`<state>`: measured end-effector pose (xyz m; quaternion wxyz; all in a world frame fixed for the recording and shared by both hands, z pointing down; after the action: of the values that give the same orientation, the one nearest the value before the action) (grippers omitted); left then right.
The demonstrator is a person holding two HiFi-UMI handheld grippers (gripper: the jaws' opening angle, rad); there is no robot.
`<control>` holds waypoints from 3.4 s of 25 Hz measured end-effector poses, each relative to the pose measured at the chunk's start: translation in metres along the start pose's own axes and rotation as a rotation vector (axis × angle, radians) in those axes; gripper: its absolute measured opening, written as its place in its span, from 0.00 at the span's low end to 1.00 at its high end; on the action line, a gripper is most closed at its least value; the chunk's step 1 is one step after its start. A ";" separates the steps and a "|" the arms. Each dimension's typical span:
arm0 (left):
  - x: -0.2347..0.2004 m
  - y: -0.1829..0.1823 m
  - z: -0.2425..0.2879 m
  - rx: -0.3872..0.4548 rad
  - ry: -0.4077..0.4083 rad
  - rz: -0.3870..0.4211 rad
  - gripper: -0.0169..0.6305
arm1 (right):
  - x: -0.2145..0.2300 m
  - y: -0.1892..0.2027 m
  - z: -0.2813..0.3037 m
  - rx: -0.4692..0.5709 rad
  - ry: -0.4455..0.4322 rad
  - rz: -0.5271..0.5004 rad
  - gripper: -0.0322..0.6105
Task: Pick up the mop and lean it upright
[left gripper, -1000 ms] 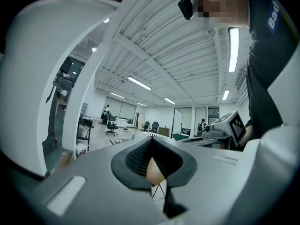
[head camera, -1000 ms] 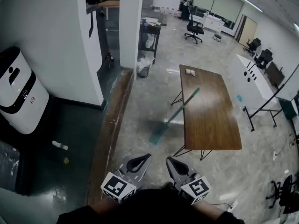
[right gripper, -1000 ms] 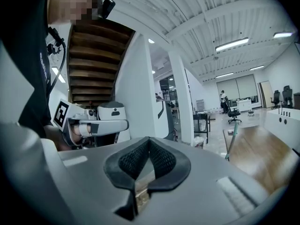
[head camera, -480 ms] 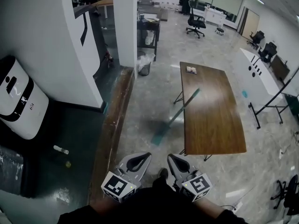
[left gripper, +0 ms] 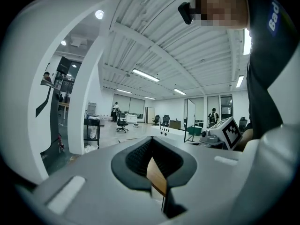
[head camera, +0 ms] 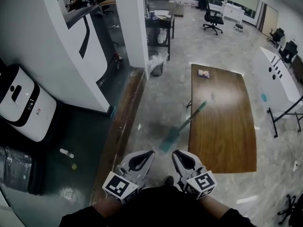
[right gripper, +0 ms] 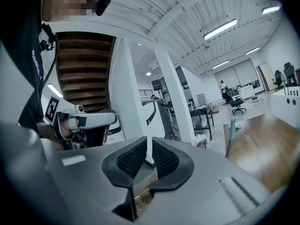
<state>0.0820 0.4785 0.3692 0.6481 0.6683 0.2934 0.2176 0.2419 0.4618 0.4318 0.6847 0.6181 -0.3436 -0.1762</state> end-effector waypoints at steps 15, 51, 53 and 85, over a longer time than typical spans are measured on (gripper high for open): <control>-0.021 0.015 0.076 -0.060 0.016 -0.025 0.06 | 0.098 0.024 0.017 -0.101 0.106 0.012 0.18; -0.224 0.006 0.132 -0.050 0.312 -0.080 0.06 | 0.231 0.071 0.098 -0.258 0.828 0.109 0.30; -0.228 0.003 0.136 -0.065 0.294 -0.070 0.06 | 0.245 0.079 0.100 -0.262 0.839 0.146 0.32; -0.225 0.004 0.156 -0.111 0.147 -0.022 0.06 | 0.324 0.113 0.137 -0.299 0.798 0.155 0.21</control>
<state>0.0222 0.2112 0.3829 0.6631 0.6103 0.3352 0.2748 0.3538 0.1663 0.6224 0.8571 0.5042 -0.0683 0.0808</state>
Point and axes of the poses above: the fingertips, and each gripper's own axes: z forward along the fingers, x to its right, y out of its underside, the point moved 6 cm from there along -z, backward along the fingers, and after that the axes turned 7 degrees about x, right-handed, at the moved point
